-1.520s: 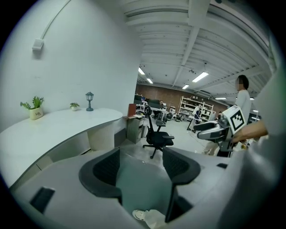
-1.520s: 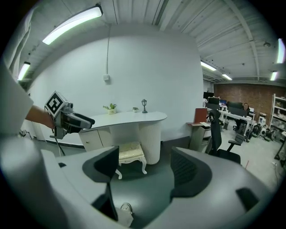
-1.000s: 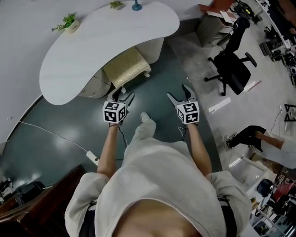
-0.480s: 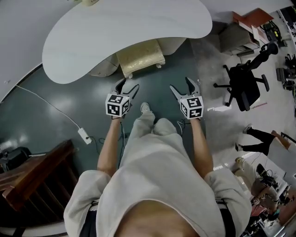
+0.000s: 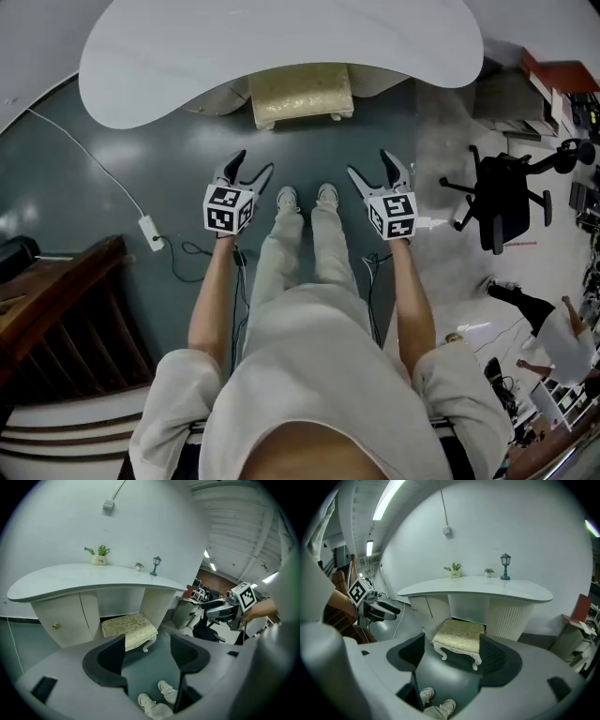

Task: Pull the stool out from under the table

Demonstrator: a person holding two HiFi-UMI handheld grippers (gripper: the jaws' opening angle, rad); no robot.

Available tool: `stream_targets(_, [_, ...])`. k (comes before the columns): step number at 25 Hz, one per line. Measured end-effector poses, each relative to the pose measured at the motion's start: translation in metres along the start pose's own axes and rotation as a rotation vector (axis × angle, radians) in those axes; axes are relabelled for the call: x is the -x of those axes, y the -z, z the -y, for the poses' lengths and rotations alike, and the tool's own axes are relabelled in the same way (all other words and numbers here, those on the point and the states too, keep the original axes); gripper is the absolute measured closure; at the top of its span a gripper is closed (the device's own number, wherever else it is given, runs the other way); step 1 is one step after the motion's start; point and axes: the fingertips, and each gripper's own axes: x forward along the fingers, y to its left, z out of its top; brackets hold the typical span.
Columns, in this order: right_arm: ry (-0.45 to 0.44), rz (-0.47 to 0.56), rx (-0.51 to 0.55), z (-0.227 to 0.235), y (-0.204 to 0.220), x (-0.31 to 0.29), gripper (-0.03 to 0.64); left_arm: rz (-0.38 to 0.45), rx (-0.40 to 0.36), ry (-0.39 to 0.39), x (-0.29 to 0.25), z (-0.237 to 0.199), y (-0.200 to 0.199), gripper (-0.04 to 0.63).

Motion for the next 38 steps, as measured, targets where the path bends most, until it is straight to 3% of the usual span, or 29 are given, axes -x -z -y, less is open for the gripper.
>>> stream_targets(10, [-0.057, -0.032, 0.045, 0.03, 0.059, -0.069, 0.258, 0.009, 0.052, -0.094, -0.057, -0.031, 0.055, 0.316])
stream_targets(31, [-0.022, -0.048, 0.062, 0.085, 0.218, -0.241, 0.268, 0.0, 0.048, -0.136, -0.22, -0.131, 0.209, 0.314])
stream_targets(38, [-0.01, -0.086, 0.062, 0.105, 0.258, -0.291, 0.256, -0.016, 0.055, -0.15, -0.262, -0.155, 0.243, 0.314])
